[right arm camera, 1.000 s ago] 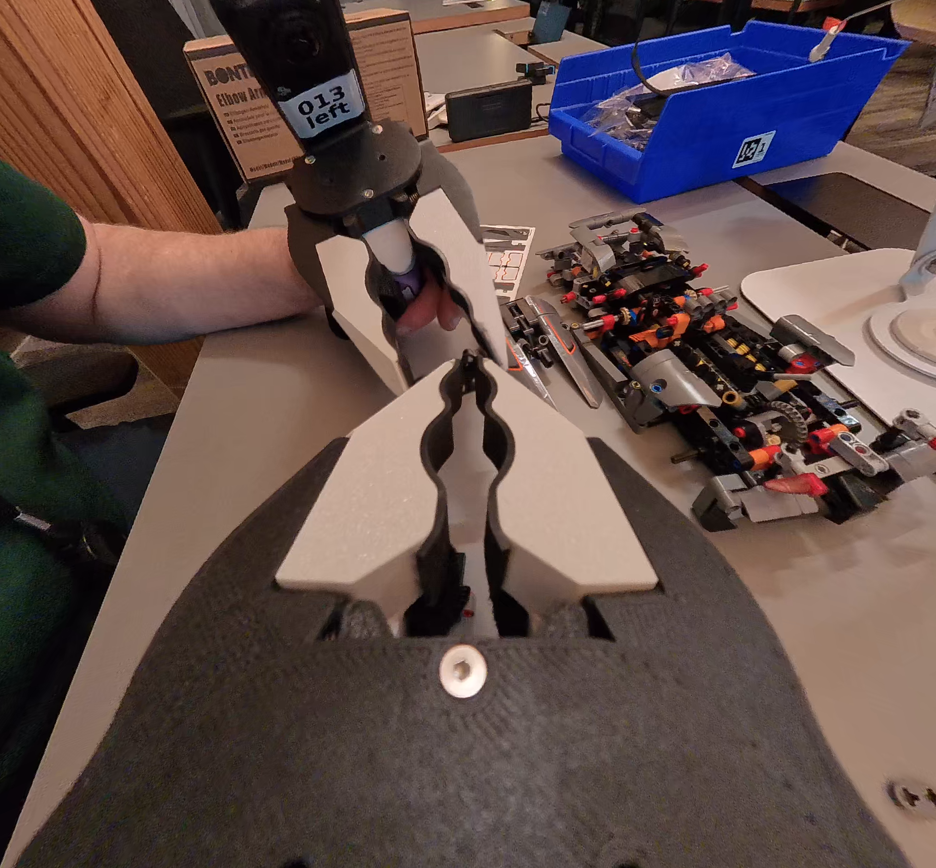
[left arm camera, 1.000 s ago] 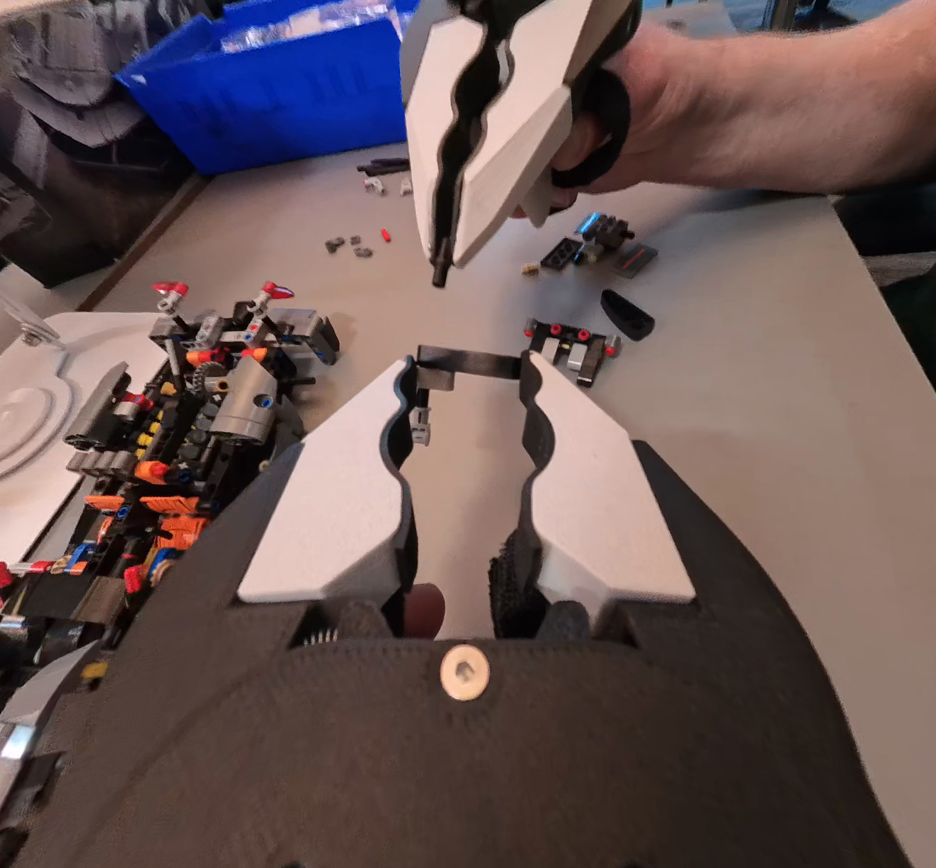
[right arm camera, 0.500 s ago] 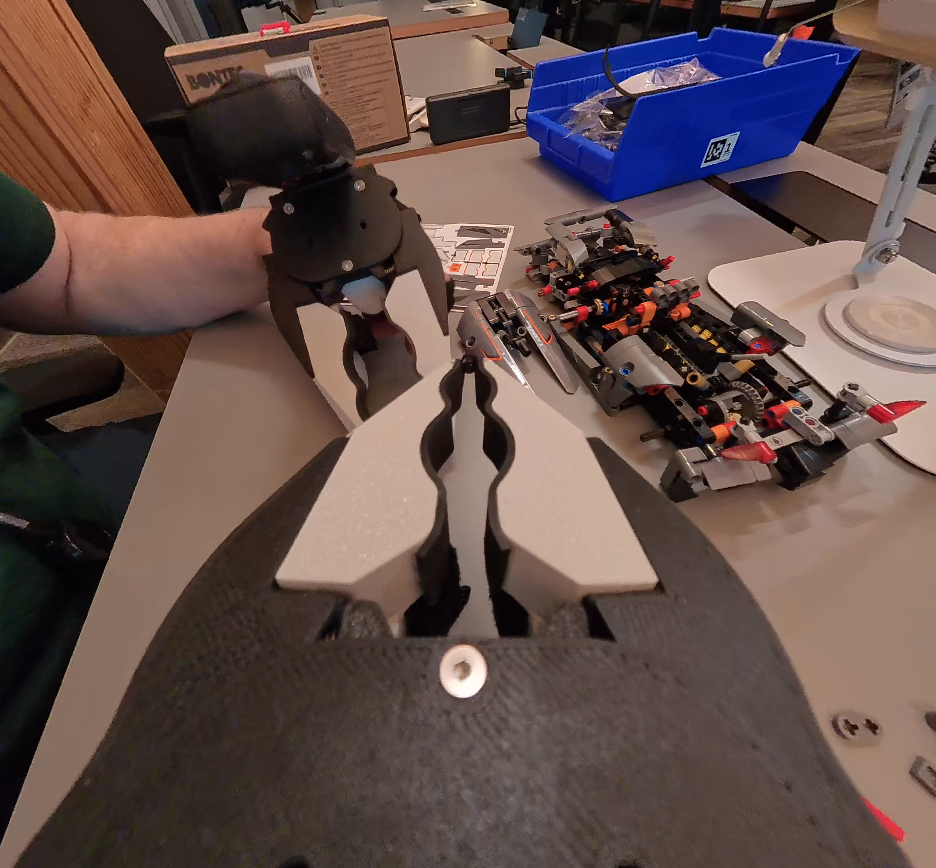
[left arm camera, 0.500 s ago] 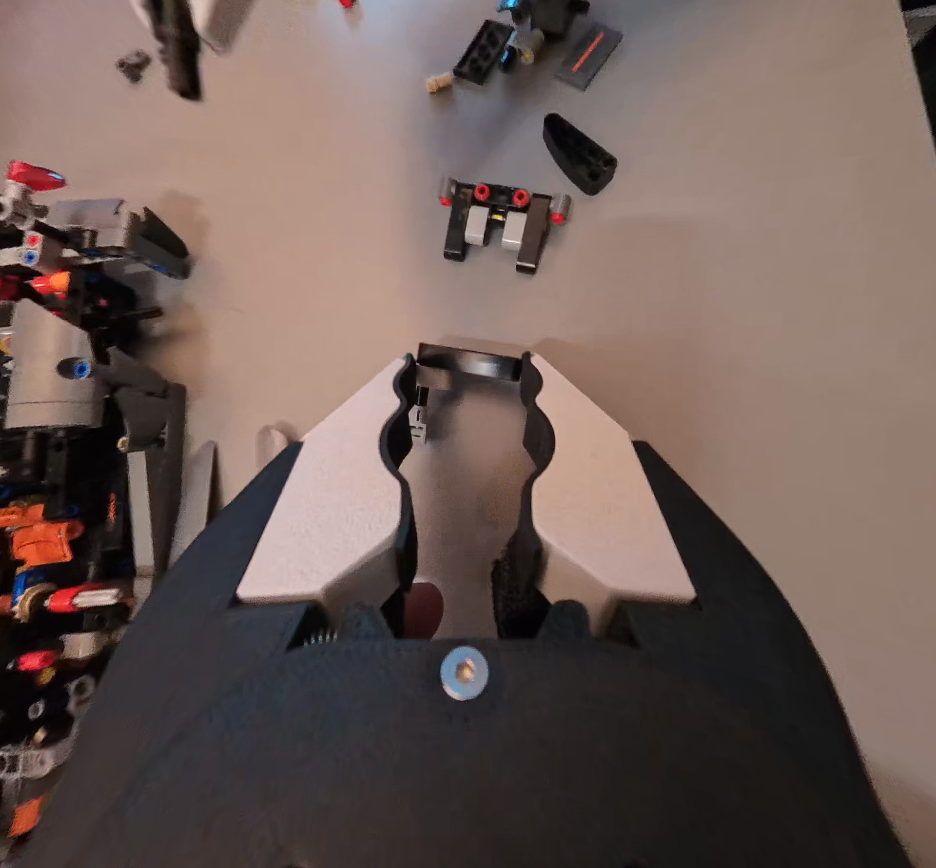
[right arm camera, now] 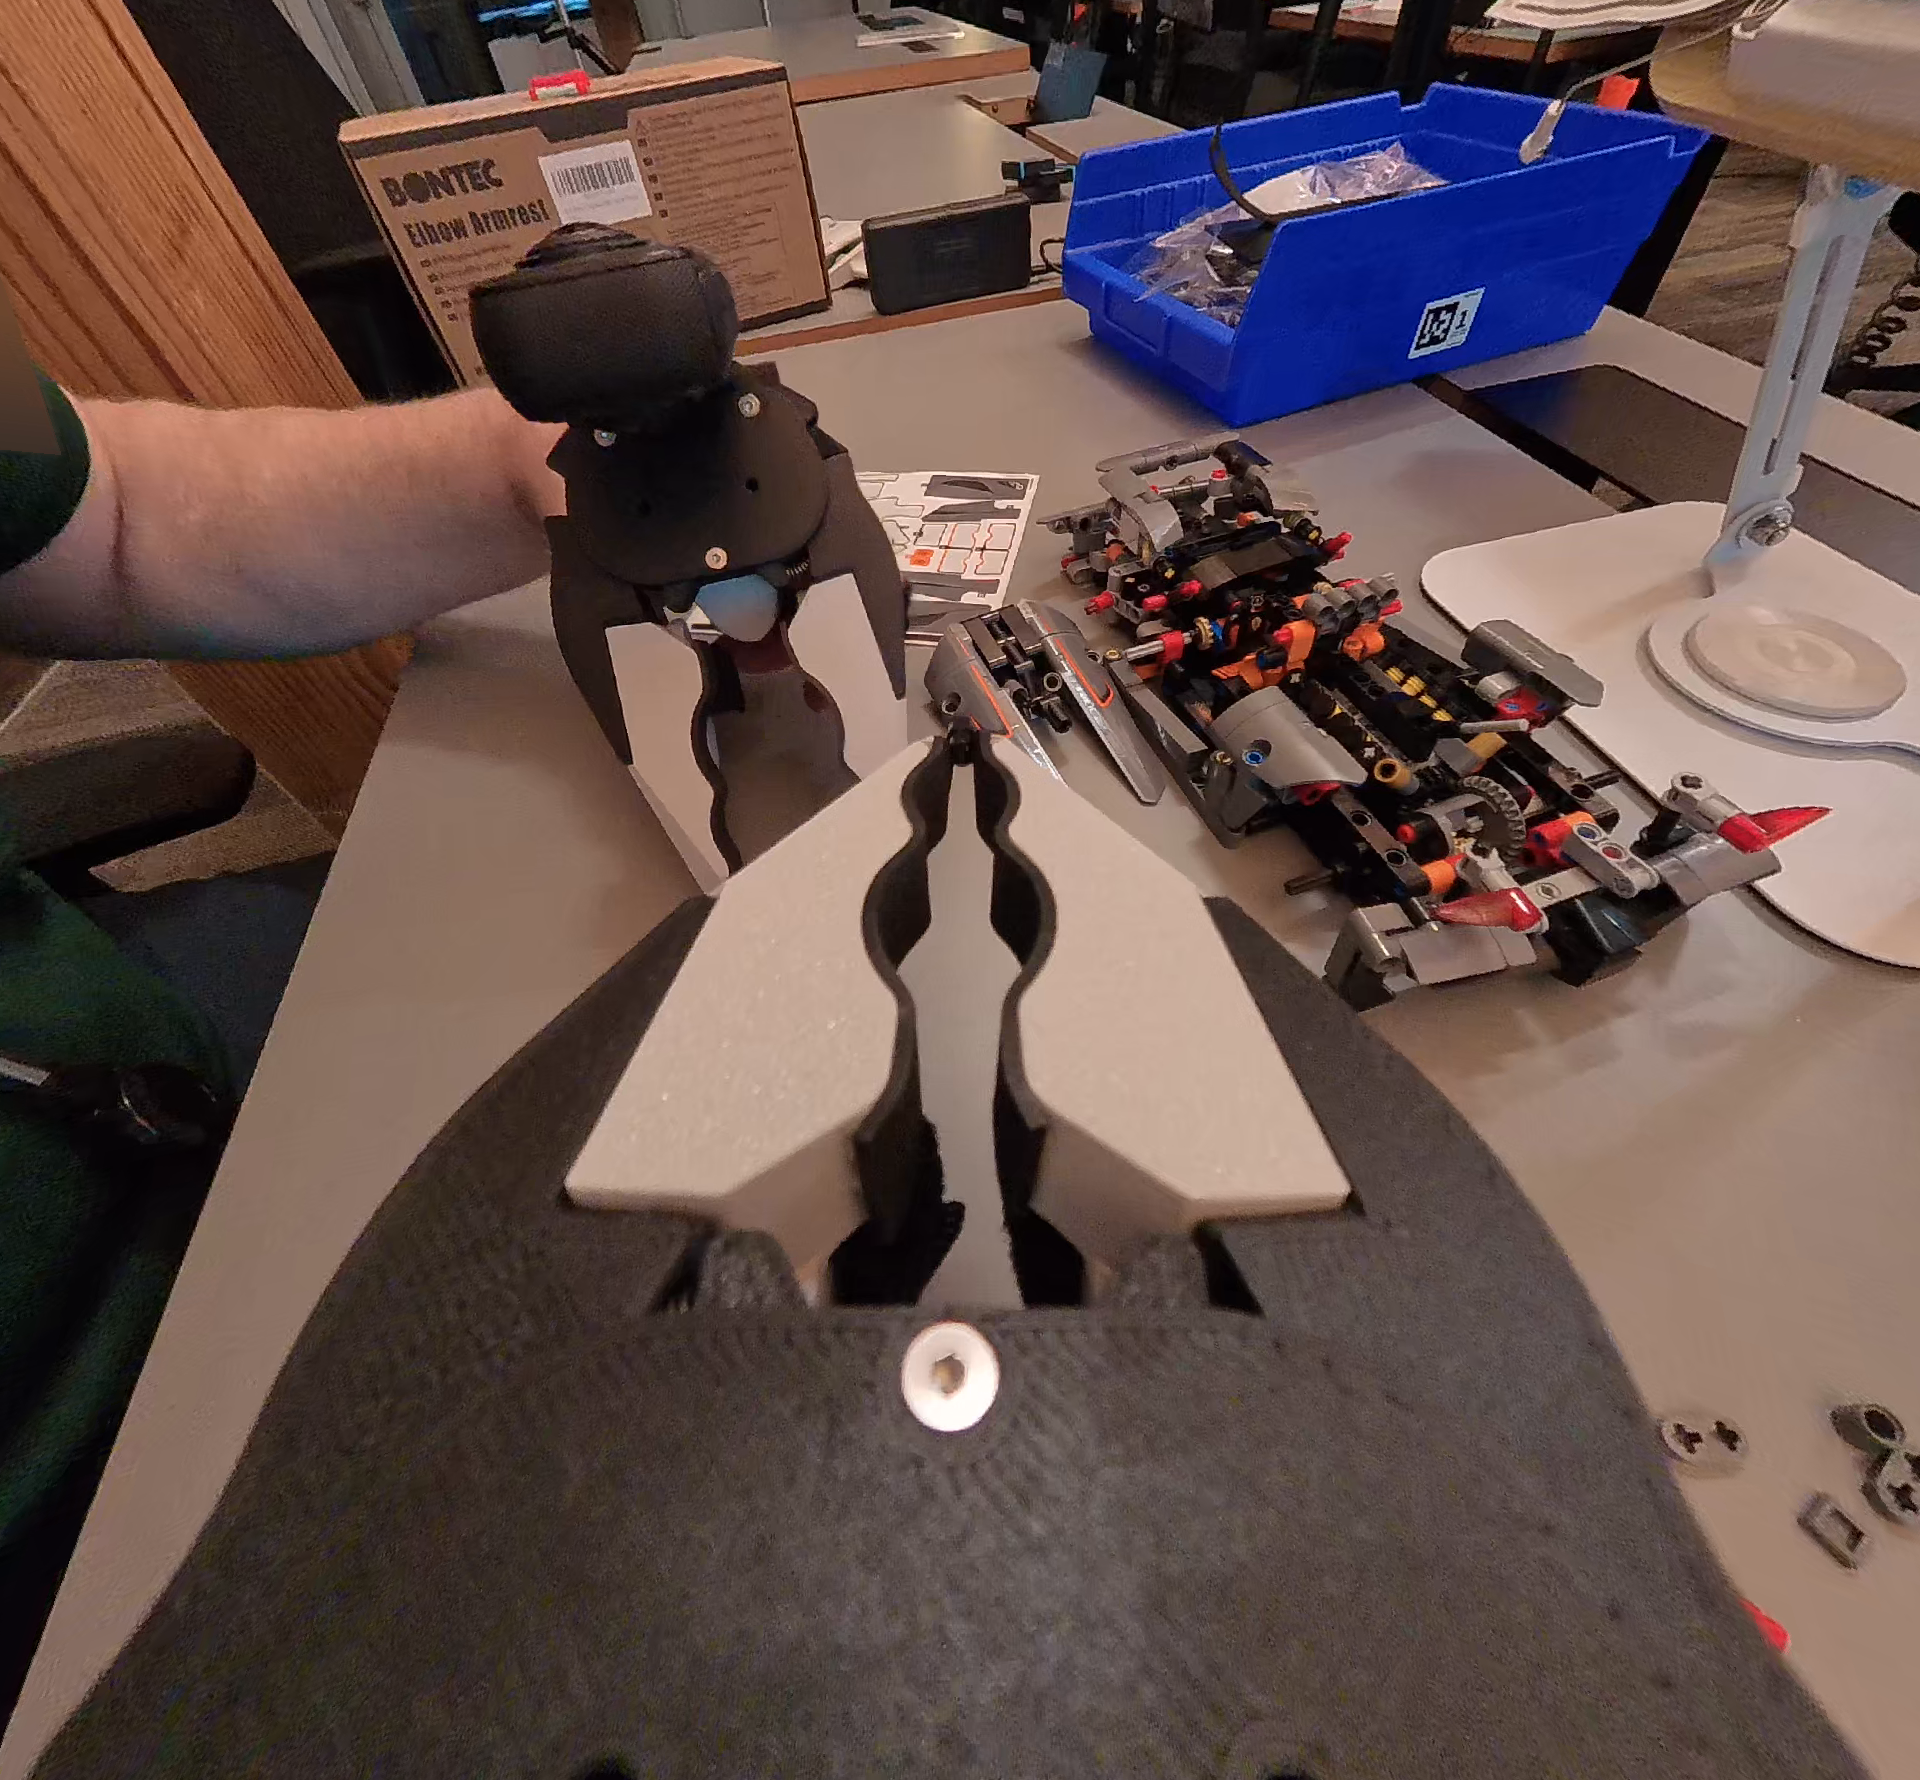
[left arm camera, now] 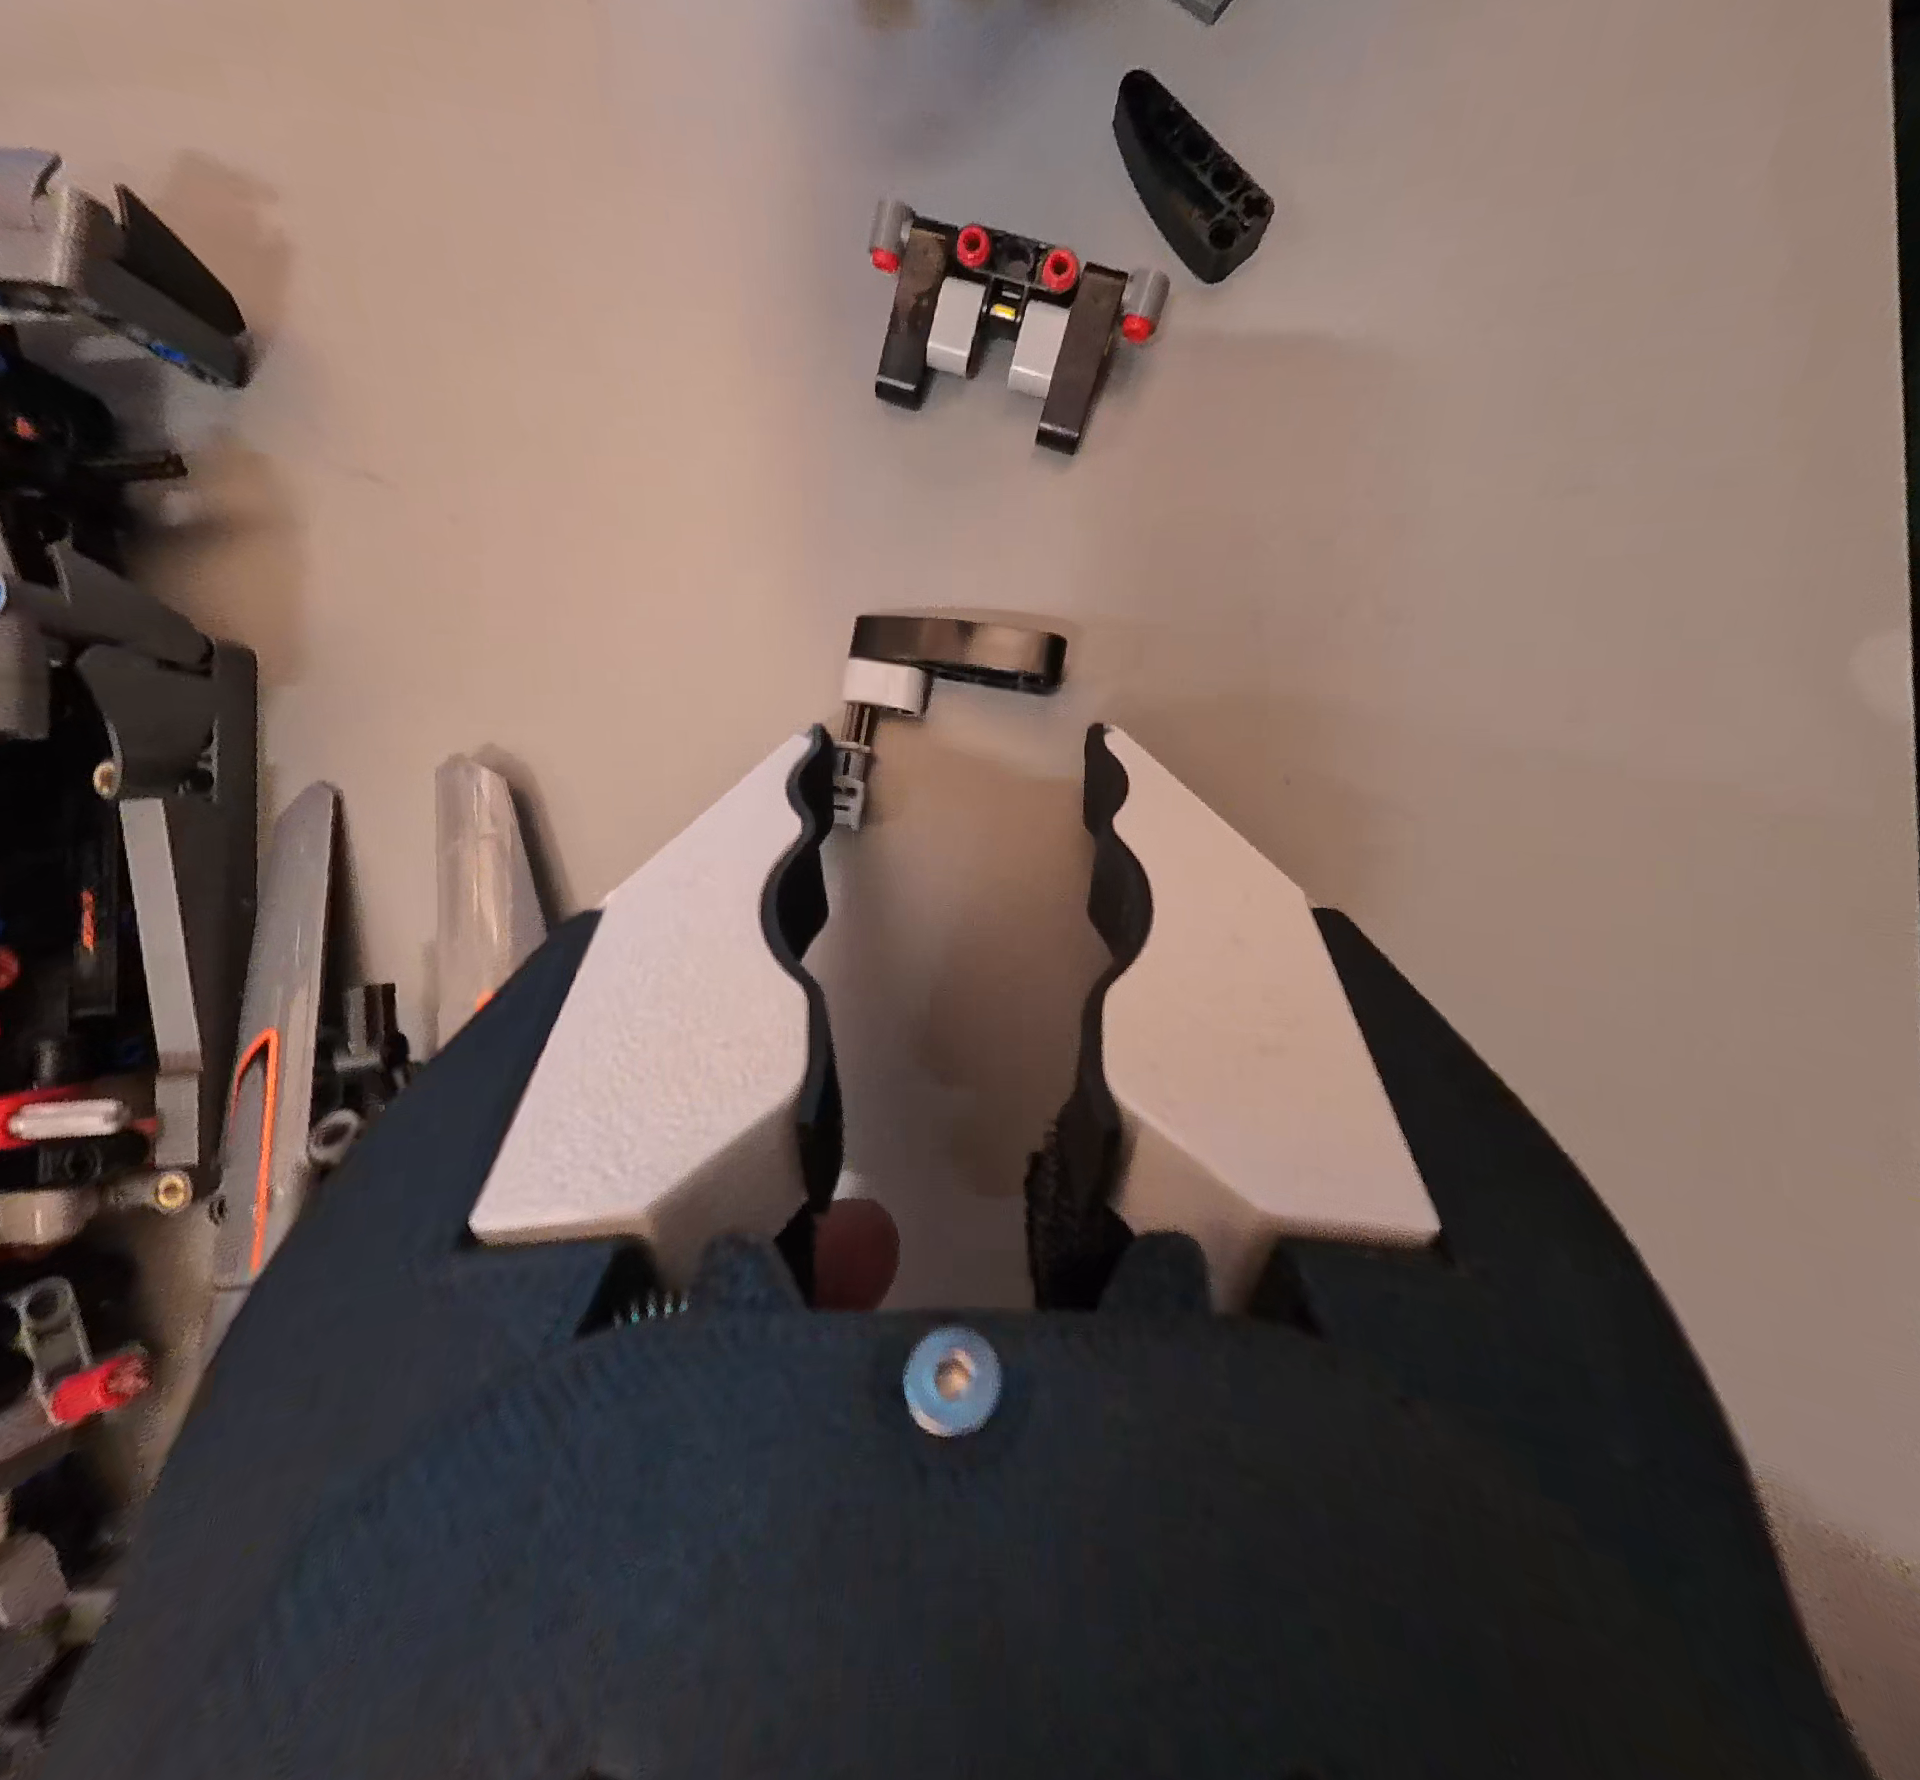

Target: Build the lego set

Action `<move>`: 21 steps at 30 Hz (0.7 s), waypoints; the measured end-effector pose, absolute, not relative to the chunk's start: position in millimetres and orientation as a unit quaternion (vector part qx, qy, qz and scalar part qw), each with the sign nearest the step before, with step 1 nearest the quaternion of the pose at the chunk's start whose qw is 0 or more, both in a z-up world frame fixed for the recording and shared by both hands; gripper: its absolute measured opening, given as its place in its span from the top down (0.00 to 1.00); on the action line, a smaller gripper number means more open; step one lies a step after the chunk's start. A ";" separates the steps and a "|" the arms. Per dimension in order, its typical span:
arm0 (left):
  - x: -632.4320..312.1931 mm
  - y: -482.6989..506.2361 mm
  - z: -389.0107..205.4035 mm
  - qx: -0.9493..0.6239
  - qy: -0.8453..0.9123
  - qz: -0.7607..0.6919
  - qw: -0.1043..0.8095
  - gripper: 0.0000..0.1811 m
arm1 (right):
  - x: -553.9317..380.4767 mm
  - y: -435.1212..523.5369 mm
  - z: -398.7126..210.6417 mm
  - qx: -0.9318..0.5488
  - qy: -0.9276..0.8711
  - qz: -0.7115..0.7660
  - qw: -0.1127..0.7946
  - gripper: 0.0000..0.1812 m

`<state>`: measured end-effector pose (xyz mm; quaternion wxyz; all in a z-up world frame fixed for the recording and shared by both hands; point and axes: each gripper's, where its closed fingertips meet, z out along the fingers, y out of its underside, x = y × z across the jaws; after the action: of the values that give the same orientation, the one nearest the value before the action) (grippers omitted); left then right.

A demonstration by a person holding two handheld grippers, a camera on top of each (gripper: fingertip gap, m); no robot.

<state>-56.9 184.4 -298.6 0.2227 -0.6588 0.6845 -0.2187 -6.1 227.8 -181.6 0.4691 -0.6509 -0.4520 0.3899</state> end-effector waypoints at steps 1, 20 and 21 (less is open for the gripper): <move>-58.9 182.4 -298.4 -0.666 0.680 -0.216 0.220 0.74 | -5.6 227.7 -180.5 -0.650 -0.452 0.390 0.470 0.99; -49.1 177.8 -286.5 -0.695 0.645 -0.190 0.256 0.81 | -7.9 221.4 -174.5 -0.641 -0.459 0.391 0.475 0.99; -47.2 177.8 -292.8 -0.693 0.652 -0.182 0.247 0.82 | -7.4 221.7 -174.4 -0.641 -0.458 0.391 0.475 0.99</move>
<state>-47.2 177.8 -292.8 0.2470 -0.6932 0.6523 -0.1818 -7.4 221.7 -174.4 0.4755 -0.6411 -0.4581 0.3912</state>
